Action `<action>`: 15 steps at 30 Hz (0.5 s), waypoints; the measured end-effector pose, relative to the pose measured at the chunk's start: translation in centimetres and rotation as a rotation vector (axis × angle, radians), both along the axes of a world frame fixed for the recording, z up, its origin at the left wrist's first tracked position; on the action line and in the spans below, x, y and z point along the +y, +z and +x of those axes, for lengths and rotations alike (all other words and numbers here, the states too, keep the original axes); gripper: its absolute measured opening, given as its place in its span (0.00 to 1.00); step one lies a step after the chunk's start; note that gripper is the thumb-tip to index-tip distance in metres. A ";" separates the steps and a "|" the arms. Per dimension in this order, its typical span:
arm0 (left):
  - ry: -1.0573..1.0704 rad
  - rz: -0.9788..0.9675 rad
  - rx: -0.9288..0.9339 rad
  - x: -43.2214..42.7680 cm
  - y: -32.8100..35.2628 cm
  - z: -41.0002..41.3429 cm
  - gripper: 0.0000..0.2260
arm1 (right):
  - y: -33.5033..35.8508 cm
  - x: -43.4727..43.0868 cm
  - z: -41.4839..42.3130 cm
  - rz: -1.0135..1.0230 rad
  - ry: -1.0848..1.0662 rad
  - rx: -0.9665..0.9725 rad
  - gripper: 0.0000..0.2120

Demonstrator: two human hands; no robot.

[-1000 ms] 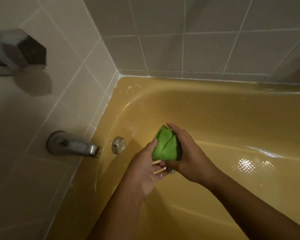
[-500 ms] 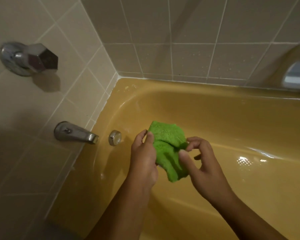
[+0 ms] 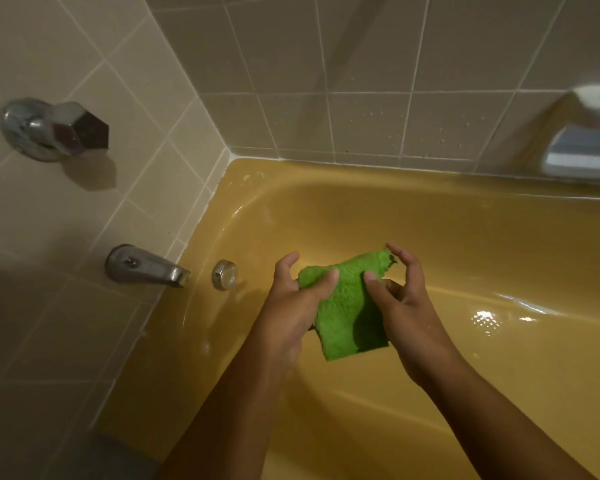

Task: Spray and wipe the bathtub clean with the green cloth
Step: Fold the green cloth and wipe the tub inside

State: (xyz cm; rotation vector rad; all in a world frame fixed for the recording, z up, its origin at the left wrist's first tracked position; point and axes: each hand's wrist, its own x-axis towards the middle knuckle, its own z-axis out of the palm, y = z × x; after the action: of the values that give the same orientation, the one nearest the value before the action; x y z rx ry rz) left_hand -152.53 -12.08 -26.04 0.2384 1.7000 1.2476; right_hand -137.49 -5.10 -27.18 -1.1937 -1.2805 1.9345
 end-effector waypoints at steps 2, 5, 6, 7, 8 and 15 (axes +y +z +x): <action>-0.151 -0.007 0.030 -0.3 -0.5 -0.6 0.38 | -0.1 0.3 0.5 0.055 0.093 0.041 0.31; -0.418 -0.122 0.309 -0.1 -1.4 -1.2 0.43 | -1.3 1.0 0.6 0.196 0.254 -0.037 0.37; -0.498 -0.171 0.426 0.1 -1.8 -1.3 0.43 | -1.8 1.3 0.4 0.254 0.298 -0.093 0.35; -0.556 -0.215 0.527 0.4 -2.1 -1.3 0.40 | -2.5 1.6 0.0 0.310 0.330 -0.158 0.33; -0.591 -0.259 0.623 0.7 -2.4 -1.4 0.36 | -3.3 1.9 -0.5 0.363 0.352 -0.230 0.31; -0.503 -0.410 1.094 1.9 -6.1 -4.0 0.20 | -8.4 4.1 -5.3 0.946 0.424 -0.816 0.18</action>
State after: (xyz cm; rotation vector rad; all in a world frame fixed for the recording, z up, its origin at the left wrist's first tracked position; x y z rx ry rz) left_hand -156.51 -10.18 -32.17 1.1669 2.5140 0.3239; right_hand -142.81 -0.97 -35.56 -1.2292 -2.6148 0.7224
